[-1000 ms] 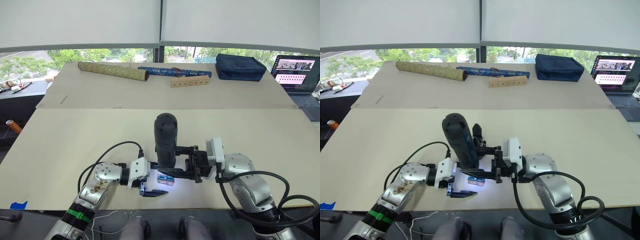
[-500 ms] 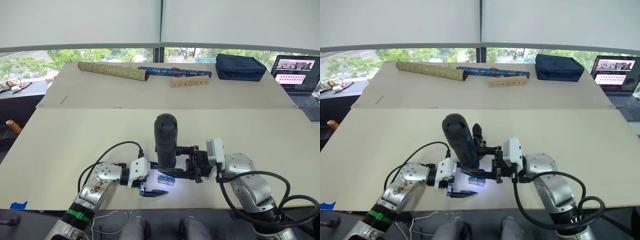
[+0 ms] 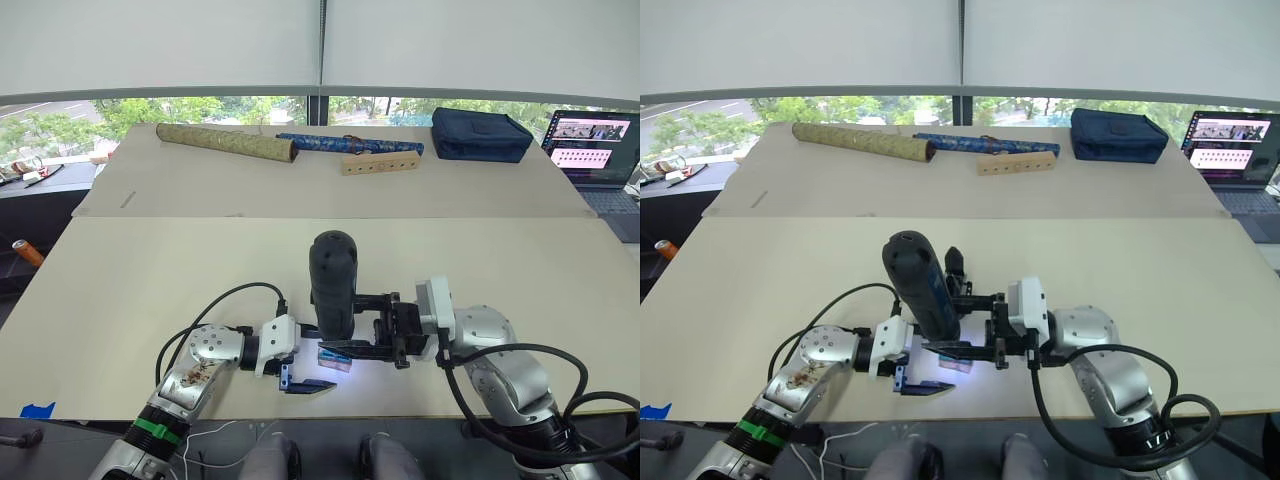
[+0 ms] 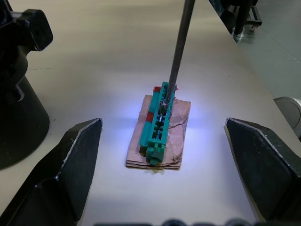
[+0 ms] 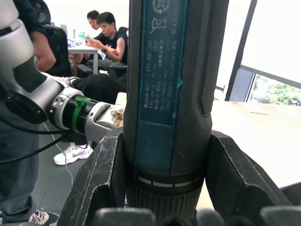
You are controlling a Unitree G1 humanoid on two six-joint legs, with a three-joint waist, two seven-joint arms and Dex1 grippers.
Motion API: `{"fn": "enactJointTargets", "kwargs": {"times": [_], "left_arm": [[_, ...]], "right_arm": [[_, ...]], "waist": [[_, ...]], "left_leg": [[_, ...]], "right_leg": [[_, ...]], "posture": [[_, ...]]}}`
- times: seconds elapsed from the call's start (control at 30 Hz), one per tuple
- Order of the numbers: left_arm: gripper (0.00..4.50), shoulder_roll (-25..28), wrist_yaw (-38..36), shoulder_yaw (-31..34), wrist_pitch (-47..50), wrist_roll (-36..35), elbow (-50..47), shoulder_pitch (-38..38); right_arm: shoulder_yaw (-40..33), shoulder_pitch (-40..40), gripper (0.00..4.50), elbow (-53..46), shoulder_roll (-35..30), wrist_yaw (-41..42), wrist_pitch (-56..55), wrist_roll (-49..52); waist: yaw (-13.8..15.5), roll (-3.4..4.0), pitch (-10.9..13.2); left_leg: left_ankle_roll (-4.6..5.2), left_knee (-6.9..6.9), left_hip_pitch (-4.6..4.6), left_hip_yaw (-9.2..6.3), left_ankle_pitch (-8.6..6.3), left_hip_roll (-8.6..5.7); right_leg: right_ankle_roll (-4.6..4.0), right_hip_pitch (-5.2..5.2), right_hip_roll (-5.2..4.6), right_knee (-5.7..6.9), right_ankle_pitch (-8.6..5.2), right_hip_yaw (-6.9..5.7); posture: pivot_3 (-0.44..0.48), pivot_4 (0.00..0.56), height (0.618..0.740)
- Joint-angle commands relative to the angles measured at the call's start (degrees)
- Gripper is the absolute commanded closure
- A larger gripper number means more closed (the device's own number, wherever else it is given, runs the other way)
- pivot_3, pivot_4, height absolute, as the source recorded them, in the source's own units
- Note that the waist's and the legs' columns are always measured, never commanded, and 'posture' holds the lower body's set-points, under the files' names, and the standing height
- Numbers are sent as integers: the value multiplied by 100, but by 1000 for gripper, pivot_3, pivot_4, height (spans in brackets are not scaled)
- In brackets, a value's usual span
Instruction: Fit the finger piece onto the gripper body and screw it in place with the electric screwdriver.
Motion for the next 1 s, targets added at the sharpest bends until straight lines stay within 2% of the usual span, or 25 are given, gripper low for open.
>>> {"fn": "enactJointTargets", "kwargs": {"times": [0.03, 1.0], "left_arm": [[54, 5, -5, -225, 128, 177, 258, 187], [54, 11, 33, -237, 220, 147, 142, 239]], "right_arm": [[-98, -185, 2572, -345, -20, 18, 99, 292], [-67, -265, 2572, -237, 31, -141, 267, 216]], "waist": [[0, 0, 0], [3, 0, 0]], "left_leg": [[0, 0, 0, 0, 0, 0], [2, 0, 0, -1, -1, 0]], "right_leg": [[0, 0, 0, 0, 0, 0], [0, 0, -1, 0, 0, 0]], "posture": [[0, 150, 740], [0, 150, 740]]}}
